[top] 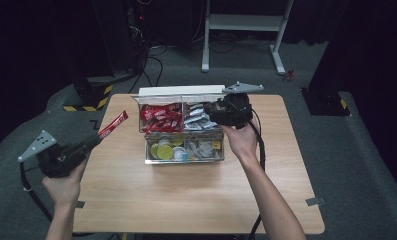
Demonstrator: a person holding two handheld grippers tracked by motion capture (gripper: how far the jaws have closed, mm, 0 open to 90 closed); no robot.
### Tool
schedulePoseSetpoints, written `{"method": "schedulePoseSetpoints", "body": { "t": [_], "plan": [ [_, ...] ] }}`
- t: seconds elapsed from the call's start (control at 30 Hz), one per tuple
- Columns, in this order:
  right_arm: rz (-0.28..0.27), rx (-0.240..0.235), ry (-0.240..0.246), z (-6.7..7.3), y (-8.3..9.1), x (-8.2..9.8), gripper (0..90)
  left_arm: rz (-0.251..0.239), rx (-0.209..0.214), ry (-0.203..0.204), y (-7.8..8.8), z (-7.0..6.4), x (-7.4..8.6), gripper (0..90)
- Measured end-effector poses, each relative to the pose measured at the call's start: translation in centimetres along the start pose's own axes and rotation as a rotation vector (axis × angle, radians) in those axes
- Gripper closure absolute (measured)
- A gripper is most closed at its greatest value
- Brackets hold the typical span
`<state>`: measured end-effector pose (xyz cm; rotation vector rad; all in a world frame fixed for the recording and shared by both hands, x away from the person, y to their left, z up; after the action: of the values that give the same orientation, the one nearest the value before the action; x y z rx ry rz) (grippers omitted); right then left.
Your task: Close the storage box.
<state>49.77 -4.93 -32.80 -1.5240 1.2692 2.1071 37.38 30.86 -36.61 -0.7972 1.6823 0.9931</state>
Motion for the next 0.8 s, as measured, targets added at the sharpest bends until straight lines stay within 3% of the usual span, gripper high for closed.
{"method": "schedulePoseSetpoints", "body": {
  "t": [0.33, 0.8],
  "plan": [
    [0.006, 0.004, 0.008, 0.0, -0.1, 0.1, 45.1, 0.021, -0.043, -0.025, -0.4, 0.2, 1.1, 85.7],
    [0.009, 0.010, 0.010, 0.0, 0.0, 0.1, 45.2, 0.074, -0.074, 0.008, -2.1, 1.3, 3.6, 85.6]
  ]
}}
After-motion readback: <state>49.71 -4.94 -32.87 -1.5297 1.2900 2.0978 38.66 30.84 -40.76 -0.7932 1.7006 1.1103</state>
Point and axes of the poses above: each handheld gripper's, and its own axes: y roughly backward along the jaws, x roughly out of its underside, z roughly to its left, the point moved 8 cm from there along -y, roughly forward along the jaws, and after that the axes turned 3 degrees about -x, right-handed, at the moved point
